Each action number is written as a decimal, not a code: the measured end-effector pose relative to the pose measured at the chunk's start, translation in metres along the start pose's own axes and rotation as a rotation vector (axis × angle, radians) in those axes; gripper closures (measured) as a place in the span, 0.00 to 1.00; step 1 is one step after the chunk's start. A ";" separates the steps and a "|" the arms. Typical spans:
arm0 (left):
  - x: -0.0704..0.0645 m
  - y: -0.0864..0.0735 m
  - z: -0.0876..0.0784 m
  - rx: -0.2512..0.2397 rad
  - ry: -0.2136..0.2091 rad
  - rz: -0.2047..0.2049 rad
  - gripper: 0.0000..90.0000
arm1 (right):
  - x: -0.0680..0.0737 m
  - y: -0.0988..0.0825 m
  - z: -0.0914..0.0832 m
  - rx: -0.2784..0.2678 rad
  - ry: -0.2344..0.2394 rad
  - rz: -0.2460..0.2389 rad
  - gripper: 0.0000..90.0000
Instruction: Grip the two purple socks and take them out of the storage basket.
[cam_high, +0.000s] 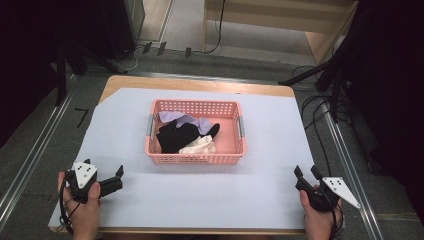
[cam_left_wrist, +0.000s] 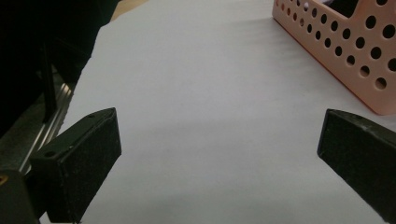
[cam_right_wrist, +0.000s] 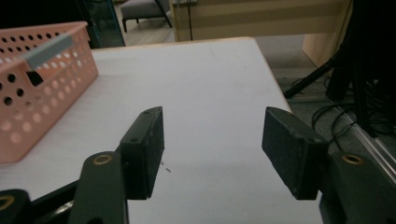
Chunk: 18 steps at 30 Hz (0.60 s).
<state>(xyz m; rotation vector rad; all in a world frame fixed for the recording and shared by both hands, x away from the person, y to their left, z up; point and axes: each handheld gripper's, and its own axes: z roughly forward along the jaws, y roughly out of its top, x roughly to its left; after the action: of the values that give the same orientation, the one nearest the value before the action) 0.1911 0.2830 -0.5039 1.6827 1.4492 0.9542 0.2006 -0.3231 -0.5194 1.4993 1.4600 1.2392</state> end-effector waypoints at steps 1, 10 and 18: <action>0.000 0.000 0.000 -0.004 -0.004 0.000 0.00 | 0.001 0.002 -0.001 -0.005 0.004 0.005 0.47; 0.000 0.000 0.001 -0.001 -0.021 0.011 0.00 | 0.042 0.029 0.000 0.031 0.103 -0.013 0.53; -0.001 -0.001 0.000 -0.010 -0.030 0.016 0.01 | 0.087 0.049 0.018 0.084 0.147 -0.072 0.55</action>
<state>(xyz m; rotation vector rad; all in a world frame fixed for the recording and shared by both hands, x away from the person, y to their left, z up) 0.1905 0.2824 -0.5044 1.6970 1.4109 0.9398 0.2251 -0.2410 -0.4652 1.4214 1.6665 1.2808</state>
